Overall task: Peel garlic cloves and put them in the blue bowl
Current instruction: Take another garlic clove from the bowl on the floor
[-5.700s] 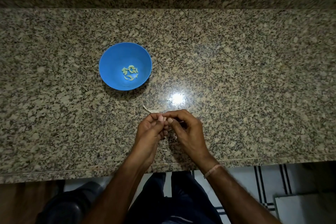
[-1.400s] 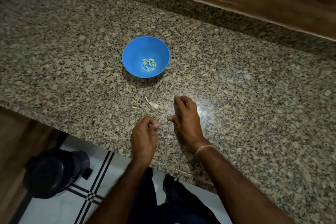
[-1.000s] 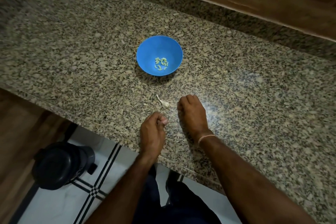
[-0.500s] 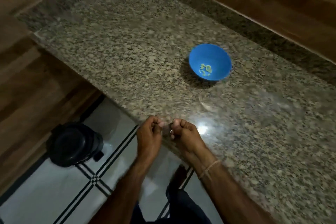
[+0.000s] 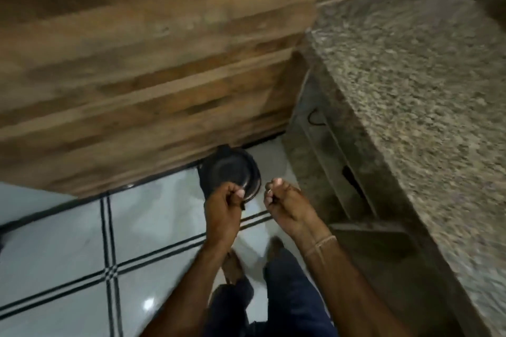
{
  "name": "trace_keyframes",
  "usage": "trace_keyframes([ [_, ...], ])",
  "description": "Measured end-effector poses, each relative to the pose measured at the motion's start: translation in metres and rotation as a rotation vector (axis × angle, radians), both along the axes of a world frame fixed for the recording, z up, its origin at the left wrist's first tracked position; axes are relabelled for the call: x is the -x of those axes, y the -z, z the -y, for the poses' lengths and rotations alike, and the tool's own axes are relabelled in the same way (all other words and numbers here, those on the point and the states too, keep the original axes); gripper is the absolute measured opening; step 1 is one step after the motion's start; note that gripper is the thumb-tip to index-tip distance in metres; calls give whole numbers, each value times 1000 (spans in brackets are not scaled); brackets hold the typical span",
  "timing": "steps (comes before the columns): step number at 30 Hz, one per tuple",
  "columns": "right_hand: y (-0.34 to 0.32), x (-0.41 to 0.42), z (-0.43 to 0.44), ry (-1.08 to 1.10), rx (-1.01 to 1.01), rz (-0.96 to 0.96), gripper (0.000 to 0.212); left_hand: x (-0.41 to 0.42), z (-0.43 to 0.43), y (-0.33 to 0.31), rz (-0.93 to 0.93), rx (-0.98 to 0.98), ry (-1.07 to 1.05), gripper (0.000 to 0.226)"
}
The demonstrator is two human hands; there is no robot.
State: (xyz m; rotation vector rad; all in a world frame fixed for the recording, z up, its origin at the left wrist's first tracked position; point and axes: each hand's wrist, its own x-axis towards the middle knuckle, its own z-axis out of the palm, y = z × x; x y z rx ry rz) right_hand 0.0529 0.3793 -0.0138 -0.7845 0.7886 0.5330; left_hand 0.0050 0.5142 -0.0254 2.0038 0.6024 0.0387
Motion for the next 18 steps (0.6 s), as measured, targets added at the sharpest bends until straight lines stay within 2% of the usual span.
trace_keyframes([
  [3, 16, -22, -44, -74, 47, -39, 32, -10, -47, 18, -52, 26, -92, 17],
  [10, 82, -74, -112, -213, 111, -132, 25, -41, -110, 70, -153, 61, -229, 21],
  [15, 187, -94, -128, -216, 147, -277, 22, -66, -126, 174, -395, 244, -363, 18],
  [18, 263, -94, -128, -206, 184, -329, 38, -76, -120, 248, -544, 425, -464, 22],
])
